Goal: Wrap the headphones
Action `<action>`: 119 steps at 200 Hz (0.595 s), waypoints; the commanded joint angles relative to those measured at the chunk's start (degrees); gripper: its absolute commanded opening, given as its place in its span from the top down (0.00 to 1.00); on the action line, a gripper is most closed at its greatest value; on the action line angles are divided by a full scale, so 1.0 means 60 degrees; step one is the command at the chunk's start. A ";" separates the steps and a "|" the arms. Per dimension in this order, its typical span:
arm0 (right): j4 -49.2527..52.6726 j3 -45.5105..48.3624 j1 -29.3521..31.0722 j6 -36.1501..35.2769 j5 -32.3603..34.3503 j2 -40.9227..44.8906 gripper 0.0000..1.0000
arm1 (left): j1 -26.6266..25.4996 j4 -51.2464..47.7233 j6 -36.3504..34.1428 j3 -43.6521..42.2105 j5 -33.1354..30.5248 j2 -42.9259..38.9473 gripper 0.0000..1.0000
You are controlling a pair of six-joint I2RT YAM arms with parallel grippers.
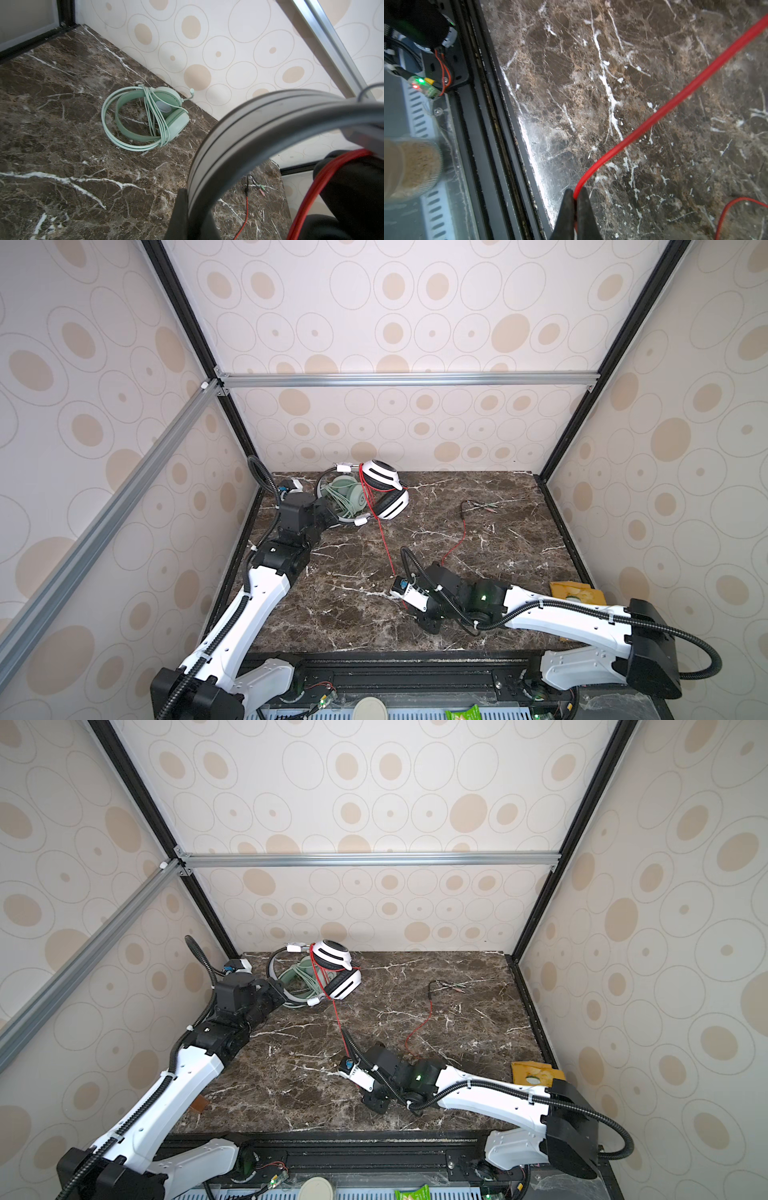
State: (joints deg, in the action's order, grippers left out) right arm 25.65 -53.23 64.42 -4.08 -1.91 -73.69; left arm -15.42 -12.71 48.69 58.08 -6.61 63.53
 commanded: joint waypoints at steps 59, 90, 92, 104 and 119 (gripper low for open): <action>0.1980 -0.1609 0.0643 -0.0931 0.1509 0.1289 1.00 | -0.0011 0.0147 0.0289 0.0514 -0.1638 0.0133 1.00; 0.1917 -0.1771 0.0640 -0.1204 0.1859 0.2010 1.00 | -0.0372 0.0028 -0.0208 0.0700 -0.1921 0.0373 1.00; 0.1895 -0.1783 0.0644 -0.1223 0.1883 0.2071 1.00 | -0.0396 0.0017 -0.0235 0.0715 -0.1935 0.0400 1.00; 0.1834 -0.1896 0.0639 -0.1398 0.2077 0.2310 1.00 | -0.0597 -0.0040 -0.0426 0.0785 -0.2027 0.0511 1.00; 0.1997 -0.2279 0.0632 -0.1742 0.2449 0.2354 1.00 | -0.0852 -0.0051 -0.0635 0.0844 -0.2137 0.0656 1.00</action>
State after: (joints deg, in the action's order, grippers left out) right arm 36.01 -62.85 67.83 -10.59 8.88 -61.25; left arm -18.48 -16.12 46.30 58.65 -16.67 67.00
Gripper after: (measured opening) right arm 0.045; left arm 0.063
